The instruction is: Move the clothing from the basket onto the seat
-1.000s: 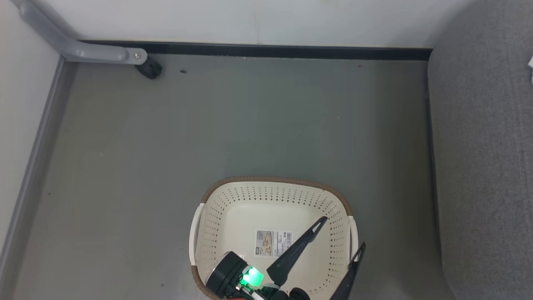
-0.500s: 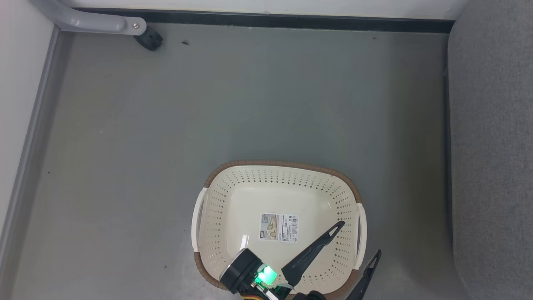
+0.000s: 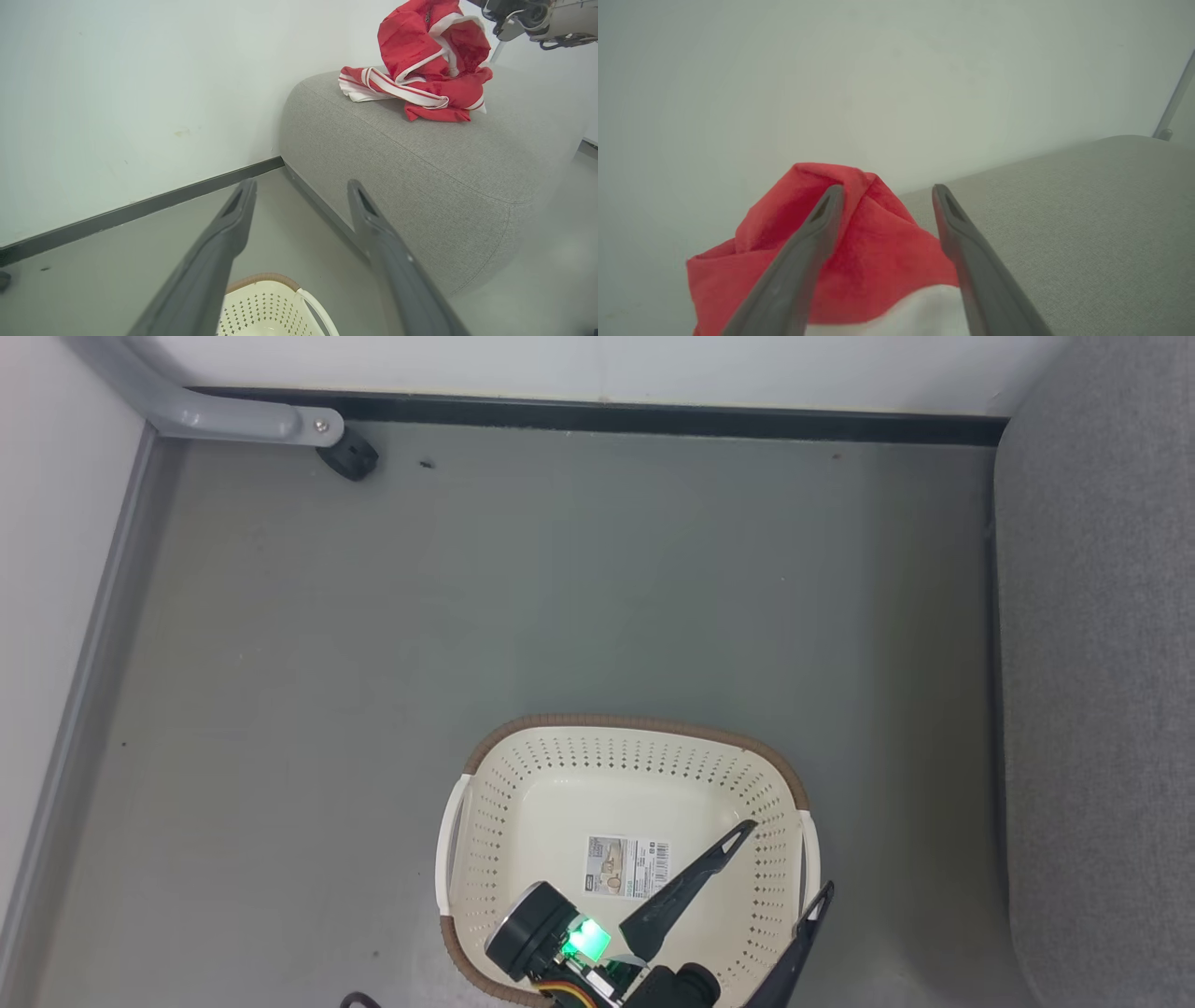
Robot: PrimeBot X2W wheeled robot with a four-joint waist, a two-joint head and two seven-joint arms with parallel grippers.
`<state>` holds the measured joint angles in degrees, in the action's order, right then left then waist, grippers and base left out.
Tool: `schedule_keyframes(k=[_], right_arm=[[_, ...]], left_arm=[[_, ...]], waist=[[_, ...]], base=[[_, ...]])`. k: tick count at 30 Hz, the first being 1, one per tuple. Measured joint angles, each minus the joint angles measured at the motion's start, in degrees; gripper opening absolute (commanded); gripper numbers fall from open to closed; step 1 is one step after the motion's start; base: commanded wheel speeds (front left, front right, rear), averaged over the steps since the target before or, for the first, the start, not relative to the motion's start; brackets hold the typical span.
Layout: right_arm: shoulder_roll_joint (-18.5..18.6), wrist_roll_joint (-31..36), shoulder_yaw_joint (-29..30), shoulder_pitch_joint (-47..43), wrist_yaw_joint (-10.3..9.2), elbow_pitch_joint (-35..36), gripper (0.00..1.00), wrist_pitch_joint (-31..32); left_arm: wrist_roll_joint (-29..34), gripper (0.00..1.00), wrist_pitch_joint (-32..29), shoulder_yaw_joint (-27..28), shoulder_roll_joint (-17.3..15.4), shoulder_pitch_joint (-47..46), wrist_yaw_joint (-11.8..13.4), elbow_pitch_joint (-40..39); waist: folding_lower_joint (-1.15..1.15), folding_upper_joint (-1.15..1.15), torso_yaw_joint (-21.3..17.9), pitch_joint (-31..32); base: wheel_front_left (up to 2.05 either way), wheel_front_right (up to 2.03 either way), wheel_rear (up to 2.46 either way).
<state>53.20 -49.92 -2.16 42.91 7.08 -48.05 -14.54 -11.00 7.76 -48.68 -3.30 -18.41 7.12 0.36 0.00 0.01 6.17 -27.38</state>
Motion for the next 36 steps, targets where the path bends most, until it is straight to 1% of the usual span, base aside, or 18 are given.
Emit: schedule_keyframes(k=[13, 20, 23, 27, 34, 36], right_arm=[[-3.55, 1.42, -3.23, -0.15, 0.00, -1.64, 1.00, 0.00], [-7.53, 3.38, -4.72, -2.82, 0.00, -1.11, 1.00, 0.01], [-9.93, 4.22, -5.42, -4.41, -0.01, 0.25, 1.00, 0.01], [-13.04, 5.97, -6.08, -7.59, -0.01, 3.50, 1.00, 0.00], [-18.31, 7.87, -7.09, -14.58, -0.02, 11.07, 1.00, 0.01], [-19.71, 9.31, -7.59, -16.24, -0.03, 13.55, 1.00, 0.01]], left_arm=[[-1.27, 1.00, 0.92, 2.55, 0.03, 0.38, 0.00, 3.12], [-2.13, 1.00, 0.91, 5.10, 0.07, 2.89, 0.00, 4.97], [-2.12, 1.00, 0.89, 6.50, 0.05, 4.12, 0.00, 5.42], [-1.96, 1.00, 0.70, 9.76, 0.10, 7.10, 0.00, 6.09], [-1.43, 1.00, 0.41, 16.03, 0.08, 12.31, 0.00, 5.80], [-1.01, 1.00, 0.41, 18.20, 0.09, 13.47, 0.00, 5.58]], waist=[[0.00, -0.01, -0.69, 6.07], [0.00, 0.00, -1.42, 10.34], [-0.01, -0.01, -1.80, 12.29], [-0.01, -0.01, -2.39, 14.92], [-0.01, -0.01, -3.33, 19.12], [-0.01, -0.01, -3.53, 20.16]], base=[[0.00, 0.00, 0.00], [0.00, 0.00, 0.00], [0.00, 0.00, 0.00], [0.00, 0.00, 0.00], [0.00, 0.00, 0.00], [0.00, 0.00, 0.00]])
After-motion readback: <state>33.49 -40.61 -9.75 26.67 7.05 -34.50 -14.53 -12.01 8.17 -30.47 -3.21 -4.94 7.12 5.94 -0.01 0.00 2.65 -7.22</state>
